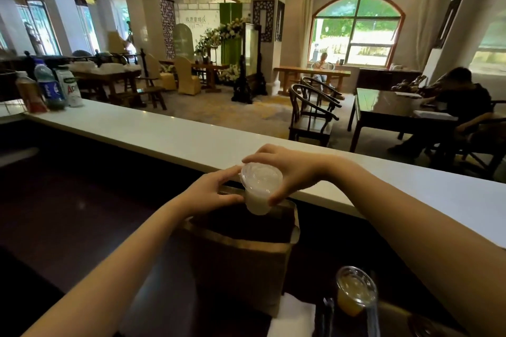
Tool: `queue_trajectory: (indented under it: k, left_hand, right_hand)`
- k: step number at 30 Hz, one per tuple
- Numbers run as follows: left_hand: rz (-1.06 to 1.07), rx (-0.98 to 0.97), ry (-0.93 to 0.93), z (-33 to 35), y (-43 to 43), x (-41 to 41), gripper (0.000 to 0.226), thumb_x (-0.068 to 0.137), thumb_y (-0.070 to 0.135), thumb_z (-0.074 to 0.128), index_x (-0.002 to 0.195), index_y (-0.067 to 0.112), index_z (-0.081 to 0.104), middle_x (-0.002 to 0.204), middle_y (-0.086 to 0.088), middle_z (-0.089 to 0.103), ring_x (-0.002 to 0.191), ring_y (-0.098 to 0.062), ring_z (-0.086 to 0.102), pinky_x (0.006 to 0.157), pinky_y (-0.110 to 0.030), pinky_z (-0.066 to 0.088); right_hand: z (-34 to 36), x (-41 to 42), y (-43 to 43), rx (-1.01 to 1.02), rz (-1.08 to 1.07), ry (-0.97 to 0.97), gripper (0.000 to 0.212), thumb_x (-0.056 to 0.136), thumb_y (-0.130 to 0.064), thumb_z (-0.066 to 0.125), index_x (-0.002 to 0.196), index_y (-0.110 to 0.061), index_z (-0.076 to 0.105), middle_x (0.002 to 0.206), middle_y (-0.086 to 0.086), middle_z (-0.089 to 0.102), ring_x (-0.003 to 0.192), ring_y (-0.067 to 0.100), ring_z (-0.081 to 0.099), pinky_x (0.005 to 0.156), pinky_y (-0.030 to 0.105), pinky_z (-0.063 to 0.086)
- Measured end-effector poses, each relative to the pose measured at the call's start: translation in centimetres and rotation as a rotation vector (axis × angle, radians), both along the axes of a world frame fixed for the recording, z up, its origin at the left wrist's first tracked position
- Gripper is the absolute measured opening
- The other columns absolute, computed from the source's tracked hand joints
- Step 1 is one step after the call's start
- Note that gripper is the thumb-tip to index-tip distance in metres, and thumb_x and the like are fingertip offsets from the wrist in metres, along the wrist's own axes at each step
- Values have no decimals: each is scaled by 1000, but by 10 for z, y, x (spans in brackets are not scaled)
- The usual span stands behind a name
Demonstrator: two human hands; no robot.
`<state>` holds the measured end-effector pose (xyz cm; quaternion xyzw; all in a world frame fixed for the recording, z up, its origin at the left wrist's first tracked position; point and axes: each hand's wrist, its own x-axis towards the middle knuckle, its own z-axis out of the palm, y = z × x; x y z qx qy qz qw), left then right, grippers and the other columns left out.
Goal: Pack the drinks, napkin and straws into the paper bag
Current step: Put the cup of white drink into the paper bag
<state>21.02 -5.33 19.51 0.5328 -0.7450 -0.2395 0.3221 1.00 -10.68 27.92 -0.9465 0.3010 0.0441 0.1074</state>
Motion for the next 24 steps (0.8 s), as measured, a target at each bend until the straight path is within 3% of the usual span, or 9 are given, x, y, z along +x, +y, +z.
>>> queue_trajectory:
  k: [4, 7, 9, 11, 15, 18, 24]
  left_hand:
    - [165, -236, -211, -18, -15, 30, 30, 85, 4, 57, 109, 18, 67, 114, -1, 69, 111, -15, 61, 100, -42, 47]
    - [76, -240, -425, -36, -19, 35, 33, 86, 12, 44, 110, 20, 67, 115, 0, 69, 110, -17, 60, 102, -44, 43]
    - [12, -183, -528, -45, -22, 39, 38, 88, 12, 42, 122, 20, 59, 131, -2, 59, 127, -19, 49, 115, -46, 27]
    - [-23, -90, -655, -49, -23, 46, 47, 93, 19, 43, 139, 21, 38, 150, 1, 37, 143, -17, 24, 121, -42, 6]
    - [-167, 129, -810, -47, -17, 62, 89, 82, 62, 44, 148, 22, 0, 158, 1, -8, 142, -11, -19, 115, -33, -17]
    - [-217, 174, -845, -43, -13, 67, 109, 61, 79, 28, 145, 21, -11, 154, 0, -23, 138, -12, -30, 105, -22, -26]
    - [-233, 218, -958, -33, -9, 71, 113, 61, 80, 31, 145, 20, -16, 148, 0, -33, 130, -12, -41, 95, -21, -33]
  right_hand:
    - [-21, 21, -13, -19, 52, 38, 88, 73, -34, 77, 143, -31, 24, 145, 2, 27, 135, 22, 23, 114, 43, 25]
    - [-39, 32, -16, -17, 88, 51, 87, 72, -34, 76, 143, -32, 25, 144, 1, 27, 133, 21, 23, 113, 39, 26]
    - [-49, 36, -15, -5, 125, 51, 88, 72, -36, 76, 143, -32, 24, 145, 0, 26, 133, 18, 23, 112, 35, 27]
    - [-58, 39, -13, 18, 152, 65, 90, 73, -38, 75, 144, -33, 21, 147, -2, 23, 134, 16, 20, 111, 32, 25]
    - [-75, 45, -12, 41, 194, 114, 91, 73, -35, 75, 145, -35, 19, 148, -3, 21, 135, 16, 18, 110, 31, 26]
    - [-82, 47, -12, 43, 215, 156, 90, 74, -32, 76, 144, -34, 20, 149, -1, 22, 136, 17, 18, 110, 32, 26]
    - [-91, 38, -10, 73, 188, 210, 88, 76, -28, 74, 145, -34, 19, 149, -1, 20, 137, 18, 17, 110, 34, 30]
